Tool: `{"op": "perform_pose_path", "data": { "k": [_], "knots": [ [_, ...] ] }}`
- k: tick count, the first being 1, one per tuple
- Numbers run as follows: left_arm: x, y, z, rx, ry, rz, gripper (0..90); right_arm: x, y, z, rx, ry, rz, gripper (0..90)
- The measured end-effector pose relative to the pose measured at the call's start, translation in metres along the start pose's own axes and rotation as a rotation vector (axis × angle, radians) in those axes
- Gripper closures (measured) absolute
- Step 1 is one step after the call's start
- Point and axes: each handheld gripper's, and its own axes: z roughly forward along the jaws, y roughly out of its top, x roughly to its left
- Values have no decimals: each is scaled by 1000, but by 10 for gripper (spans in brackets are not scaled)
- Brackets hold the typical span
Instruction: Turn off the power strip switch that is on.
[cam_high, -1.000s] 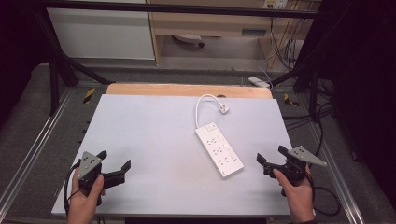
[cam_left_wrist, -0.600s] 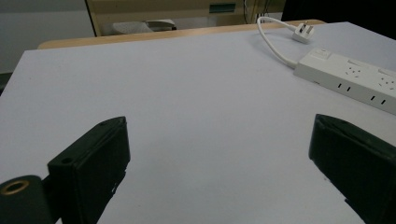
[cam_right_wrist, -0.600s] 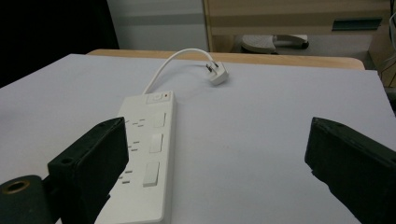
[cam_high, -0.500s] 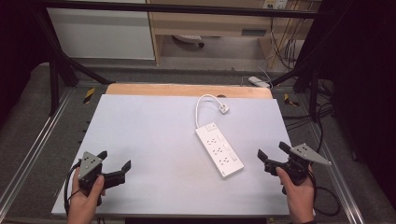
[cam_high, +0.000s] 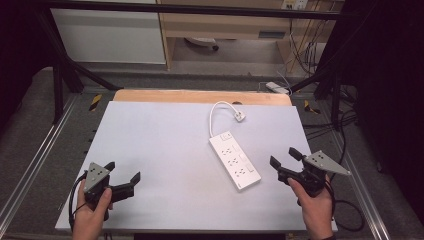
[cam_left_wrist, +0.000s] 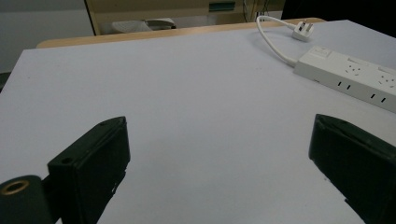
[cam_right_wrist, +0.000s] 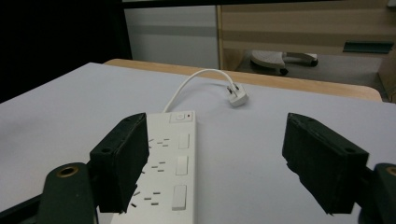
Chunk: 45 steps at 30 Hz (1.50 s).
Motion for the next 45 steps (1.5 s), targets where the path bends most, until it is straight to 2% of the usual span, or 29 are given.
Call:
{"op": "perform_pose_path", "data": {
  "k": [8,11,18,26,34,45],
  "knots": [
    [0,0,0,6,-2,7,53,6,5,5,-14,14,-8,285],
    [0,-1,1,9,-5,8,53,8,8,9,-21,26,-15,350],
    [0,-1,1,11,-2,10,53,13,13,19,-13,57,-43,438],
    [0,-1,1,16,-9,10,53,20,17,28,-11,92,-48,488],
    [-1,-1,1,17,-10,10,53,23,16,34,4,121,-55,545],
    [-1,-1,2,18,-11,12,53,30,13,45,36,160,-97,667]
  ]
}}
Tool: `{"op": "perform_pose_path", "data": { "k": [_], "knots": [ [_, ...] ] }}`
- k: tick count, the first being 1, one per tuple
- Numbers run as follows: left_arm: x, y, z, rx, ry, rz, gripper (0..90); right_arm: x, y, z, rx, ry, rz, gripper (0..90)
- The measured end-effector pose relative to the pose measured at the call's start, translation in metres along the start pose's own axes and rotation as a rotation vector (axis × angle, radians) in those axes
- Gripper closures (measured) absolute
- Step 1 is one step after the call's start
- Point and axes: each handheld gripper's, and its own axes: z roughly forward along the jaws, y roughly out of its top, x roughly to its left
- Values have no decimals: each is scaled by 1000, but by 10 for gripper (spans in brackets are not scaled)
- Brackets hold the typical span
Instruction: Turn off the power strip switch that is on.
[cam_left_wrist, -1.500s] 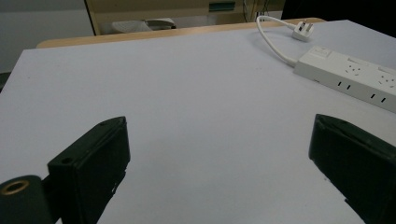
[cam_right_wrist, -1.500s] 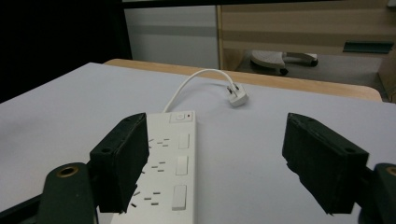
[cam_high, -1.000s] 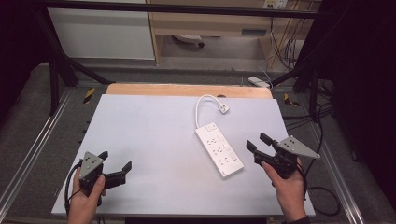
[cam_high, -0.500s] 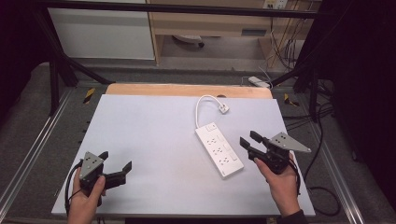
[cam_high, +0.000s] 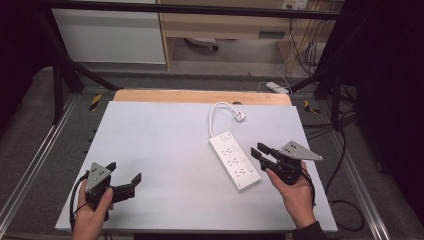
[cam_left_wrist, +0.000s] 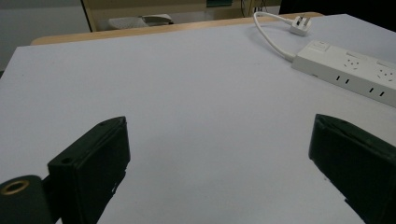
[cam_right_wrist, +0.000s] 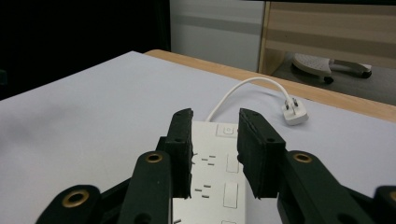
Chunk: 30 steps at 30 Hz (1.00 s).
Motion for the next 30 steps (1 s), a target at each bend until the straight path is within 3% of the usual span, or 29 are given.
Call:
{"op": "perform_pose_path", "data": {
  "k": [9,30],
  "knots": [
    [0,0,0,1,-2,4,53,0,-5,9,23,36,-8,762],
    [0,0,1,0,8,5,53,-3,-19,21,95,49,2,883]
  ]
}}
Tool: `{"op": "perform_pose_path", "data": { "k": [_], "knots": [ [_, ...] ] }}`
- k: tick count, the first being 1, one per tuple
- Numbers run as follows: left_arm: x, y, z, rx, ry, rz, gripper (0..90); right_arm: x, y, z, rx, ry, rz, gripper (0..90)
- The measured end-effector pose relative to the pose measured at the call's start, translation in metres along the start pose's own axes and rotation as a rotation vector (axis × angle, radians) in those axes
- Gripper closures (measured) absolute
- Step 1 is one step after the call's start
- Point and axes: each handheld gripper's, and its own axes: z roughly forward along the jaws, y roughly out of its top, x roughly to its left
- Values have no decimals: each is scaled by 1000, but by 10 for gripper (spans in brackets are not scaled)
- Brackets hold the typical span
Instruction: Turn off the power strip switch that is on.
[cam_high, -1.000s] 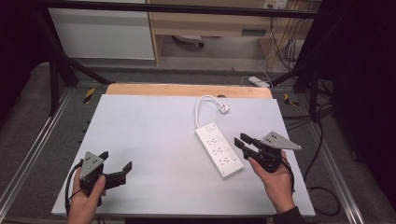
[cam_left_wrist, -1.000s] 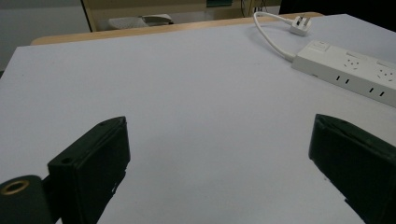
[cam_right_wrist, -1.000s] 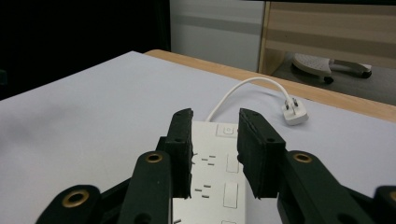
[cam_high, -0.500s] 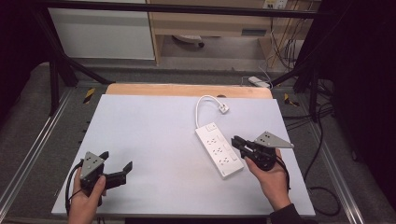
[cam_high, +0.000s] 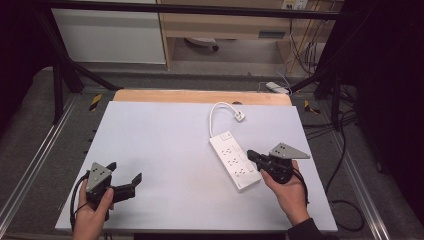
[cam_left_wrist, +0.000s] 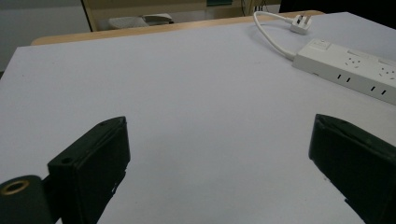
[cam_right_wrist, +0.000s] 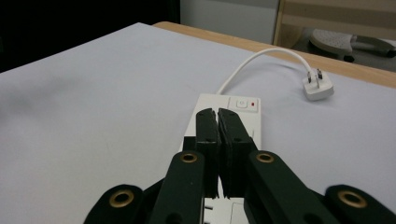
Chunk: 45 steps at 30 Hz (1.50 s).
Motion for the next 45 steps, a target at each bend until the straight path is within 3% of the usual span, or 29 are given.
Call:
{"op": "perform_pose_path", "data": {
  "k": [12,18,31,45],
  "knots": [
    [0,0,0,7,-1,4,53,-4,-6,1,76,-2,30,900],
    [0,0,0,5,-2,3,53,-8,-7,1,115,-2,74,900],
    [0,0,1,9,-5,4,53,-12,-12,4,133,-43,63,900],
    [0,-1,1,12,-1,4,53,-11,-17,9,164,-33,65,900]
  ]
}}
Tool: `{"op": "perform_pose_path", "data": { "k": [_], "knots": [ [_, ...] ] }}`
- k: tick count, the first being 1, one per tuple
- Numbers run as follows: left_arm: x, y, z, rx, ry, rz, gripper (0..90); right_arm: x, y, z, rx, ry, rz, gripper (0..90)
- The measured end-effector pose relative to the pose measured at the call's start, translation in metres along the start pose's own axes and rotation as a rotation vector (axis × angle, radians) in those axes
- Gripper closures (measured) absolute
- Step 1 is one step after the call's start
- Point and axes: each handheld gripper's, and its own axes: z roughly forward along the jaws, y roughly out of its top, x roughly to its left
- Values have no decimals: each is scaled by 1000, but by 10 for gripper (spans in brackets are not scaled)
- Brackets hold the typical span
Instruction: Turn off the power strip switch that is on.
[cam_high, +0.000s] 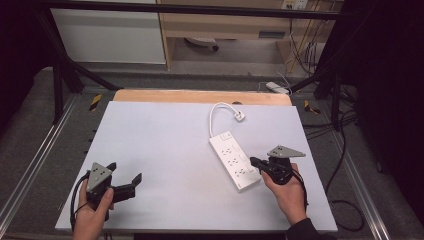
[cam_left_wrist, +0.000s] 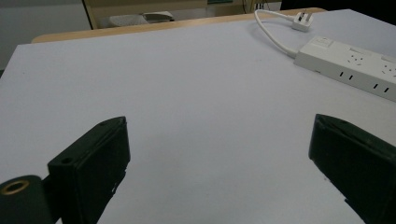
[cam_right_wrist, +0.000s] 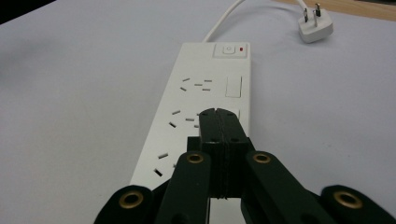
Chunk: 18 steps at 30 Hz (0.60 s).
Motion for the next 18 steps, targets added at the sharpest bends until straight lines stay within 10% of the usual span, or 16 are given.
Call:
{"op": "perform_pose_path", "data": {
  "k": [18],
  "knots": [
    [0,0,0,3,-3,4,53,-1,-7,10,73,-6,1,900]
  ]
}}
